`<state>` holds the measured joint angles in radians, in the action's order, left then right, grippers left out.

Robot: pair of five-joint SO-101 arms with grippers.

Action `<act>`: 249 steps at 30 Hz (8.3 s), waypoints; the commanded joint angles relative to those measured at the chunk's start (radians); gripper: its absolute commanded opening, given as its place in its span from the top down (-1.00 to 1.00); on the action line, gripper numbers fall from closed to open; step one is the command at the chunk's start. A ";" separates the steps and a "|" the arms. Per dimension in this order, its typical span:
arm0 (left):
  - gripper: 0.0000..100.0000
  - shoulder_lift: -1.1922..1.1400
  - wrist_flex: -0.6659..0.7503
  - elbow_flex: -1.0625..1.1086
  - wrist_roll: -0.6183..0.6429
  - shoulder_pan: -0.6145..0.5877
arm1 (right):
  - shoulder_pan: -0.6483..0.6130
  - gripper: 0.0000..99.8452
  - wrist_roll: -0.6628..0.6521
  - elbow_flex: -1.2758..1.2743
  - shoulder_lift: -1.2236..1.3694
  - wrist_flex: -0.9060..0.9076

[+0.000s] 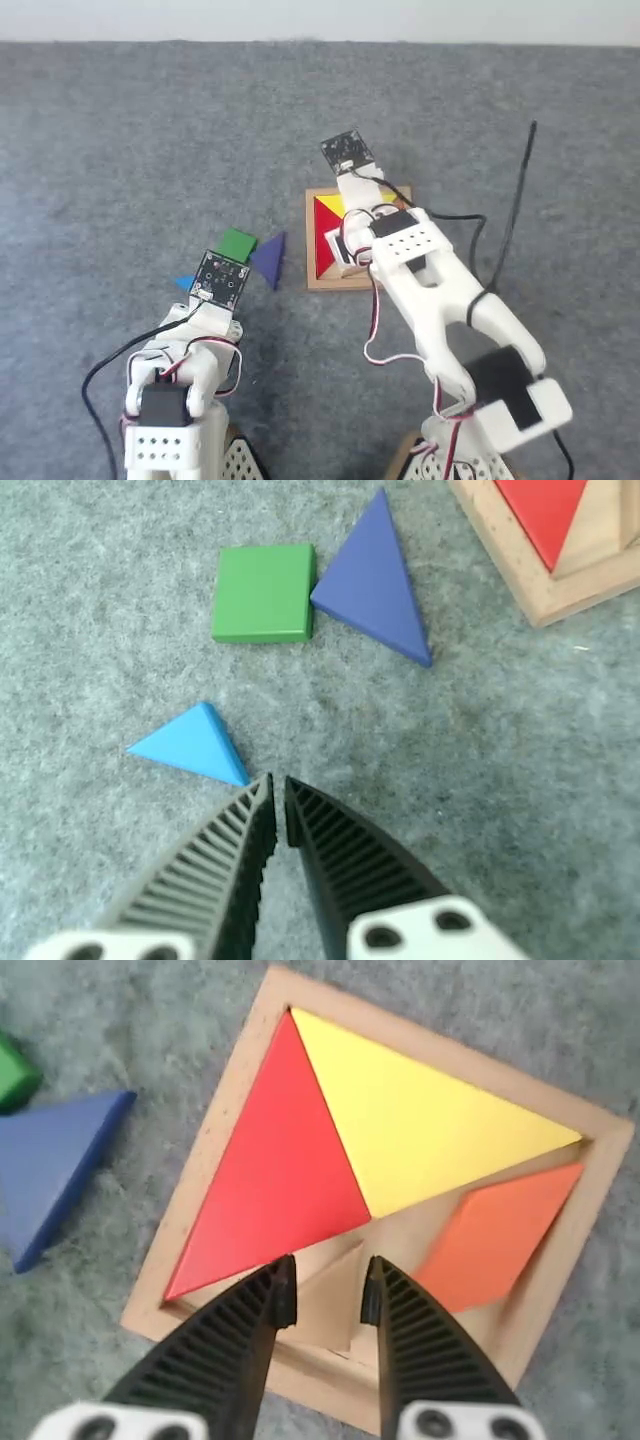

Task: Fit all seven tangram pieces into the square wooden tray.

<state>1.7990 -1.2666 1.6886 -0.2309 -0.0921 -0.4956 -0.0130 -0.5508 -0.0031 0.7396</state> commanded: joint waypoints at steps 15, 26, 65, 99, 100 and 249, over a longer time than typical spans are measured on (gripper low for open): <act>0.97 0.023 -0.003 -0.007 -0.011 -0.005 | -0.116 0.96 -0.023 -0.002 0.030 -0.074; 0.97 0.023 -0.003 -0.007 -0.011 -0.005 | 0.030 0.93 -0.021 -0.034 0.035 -0.085; 0.97 0.023 -0.003 -0.007 -0.011 -0.005 | 0.159 0.94 -0.002 0.095 0.131 -0.010; 0.97 0.023 -0.003 -0.007 -0.011 -0.005 | -0.016 0.94 -0.075 -0.224 -0.119 -0.045; 0.97 0.023 -0.003 -0.007 -0.011 -0.005 | -0.016 0.94 -0.075 -0.222 -0.117 -0.047; 0.97 0.023 -0.003 -0.007 -0.011 -0.005 | 0.160 0.98 -0.075 -0.058 0.004 -0.174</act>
<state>1.7990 -1.2666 1.6886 -0.2309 -0.0921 -0.3391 -0.0852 -0.6782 -0.0153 0.5769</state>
